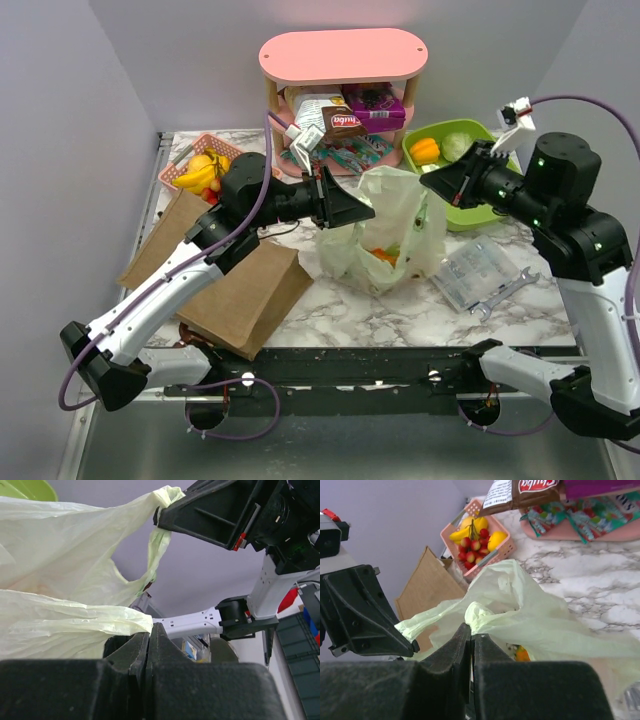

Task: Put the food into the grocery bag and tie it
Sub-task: Adjust the grocery bag at the center of the board.

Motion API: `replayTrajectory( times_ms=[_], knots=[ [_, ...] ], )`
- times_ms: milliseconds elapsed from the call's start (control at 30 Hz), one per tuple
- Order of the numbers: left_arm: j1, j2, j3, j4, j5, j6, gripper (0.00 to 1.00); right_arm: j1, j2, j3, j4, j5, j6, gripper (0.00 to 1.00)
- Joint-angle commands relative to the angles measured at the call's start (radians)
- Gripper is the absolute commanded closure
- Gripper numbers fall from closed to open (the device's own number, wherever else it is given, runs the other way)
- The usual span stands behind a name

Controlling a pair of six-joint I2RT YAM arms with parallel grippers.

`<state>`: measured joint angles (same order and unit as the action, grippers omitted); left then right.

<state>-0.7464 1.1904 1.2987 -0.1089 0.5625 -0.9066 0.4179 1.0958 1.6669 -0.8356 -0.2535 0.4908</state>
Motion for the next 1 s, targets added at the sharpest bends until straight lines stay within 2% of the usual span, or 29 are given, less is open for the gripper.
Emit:
replayTrajectory(
  times_ms=[0,267,400,567,633,767,967],
  knots=[
    [-0.004,0.017,0.028,0.078,0.095,-0.022,1.0,0.005,-0.041,0.001,-0.015,0.053,-0.063,0.91],
    [-0.005,0.005,-0.1,0.104,0.099,-0.034,1.0,0.004,-0.119,-0.253,0.007,-0.086,-0.009,0.91],
    [-0.005,0.007,-0.121,0.13,0.109,-0.029,0.93,0.004,-0.14,-0.291,0.018,-0.121,0.001,0.91],
    [-0.004,0.013,-0.118,0.135,0.122,-0.028,0.52,0.004,-0.143,-0.273,0.036,-0.143,-0.001,0.91],
    [-0.005,0.008,-0.108,0.117,0.126,-0.013,0.44,0.004,-0.145,-0.27,0.045,-0.158,0.001,0.91],
    [-0.004,-0.022,-0.056,-0.042,0.083,0.101,0.42,0.003,-0.148,-0.267,0.054,-0.178,0.002,0.91],
    [-0.004,-0.099,-0.058,-0.234,0.04,0.276,0.48,0.004,-0.163,-0.29,0.03,-0.173,-0.009,0.91]
  ],
)
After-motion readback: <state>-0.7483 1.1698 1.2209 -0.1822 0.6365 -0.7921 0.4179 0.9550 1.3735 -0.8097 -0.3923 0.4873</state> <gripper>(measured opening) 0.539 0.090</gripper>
